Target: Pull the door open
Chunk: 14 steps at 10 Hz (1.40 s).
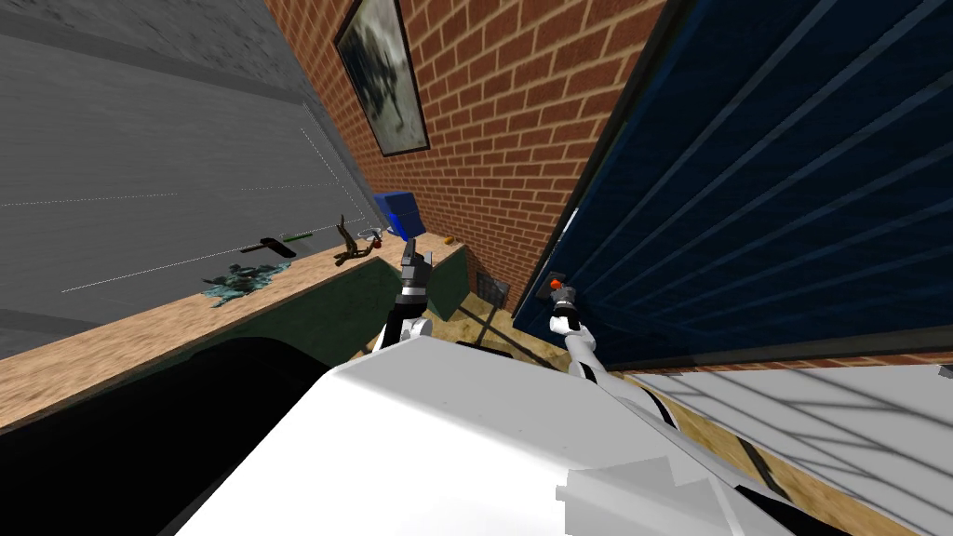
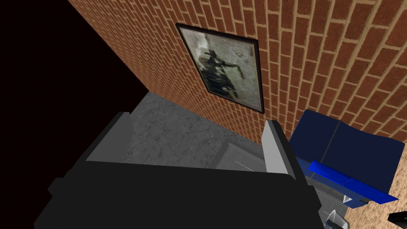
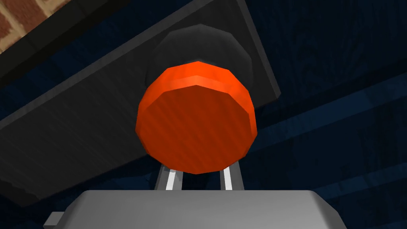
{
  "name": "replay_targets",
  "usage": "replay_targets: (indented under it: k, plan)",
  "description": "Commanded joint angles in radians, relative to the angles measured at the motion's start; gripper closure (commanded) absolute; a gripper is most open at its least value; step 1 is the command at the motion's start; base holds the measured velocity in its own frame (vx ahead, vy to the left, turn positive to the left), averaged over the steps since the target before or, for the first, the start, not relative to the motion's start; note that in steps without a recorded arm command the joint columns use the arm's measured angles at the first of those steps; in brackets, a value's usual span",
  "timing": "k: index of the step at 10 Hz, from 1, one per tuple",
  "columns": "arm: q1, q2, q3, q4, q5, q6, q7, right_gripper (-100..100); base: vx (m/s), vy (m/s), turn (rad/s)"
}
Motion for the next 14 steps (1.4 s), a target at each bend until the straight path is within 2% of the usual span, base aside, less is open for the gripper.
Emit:
replay_targets:
  k: [1, 3, 5, 6, 10, 11, 14]
  plan:
    - [-0.021, 0.005, 0.002, 0.01, -0.005, -0.013, -0.028, 100, -0.042, -0.015, 0.048]
    - [-0.029, 0.005, -0.007, 0.023, -0.029, -0.014, -0.094, 100, -0.053, -0.025, 0.106]
    - [-0.033, 0.005, -0.012, 0.03, -0.041, -0.014, -0.145, 100, -0.046, -0.023, 0.063]
    - [-0.033, 0.005, -0.012, 0.03, -0.041, -0.014, -0.152, 100, -0.032, -0.013, 0.041]
    - [-0.044, 0.005, -0.025, 0.048, -0.075, -0.015, -0.269, 100, -0.05, -0.022, 0.084]
    - [-0.042, 0.018, -0.034, 0.069, -0.085, -0.013, -0.286, -100, -0.091, -0.039, 0.019]
    - [-0.051, 0.042, -0.043, 0.064, -0.105, -0.011, -0.34, -100, -0.099, -0.023, -0.006]
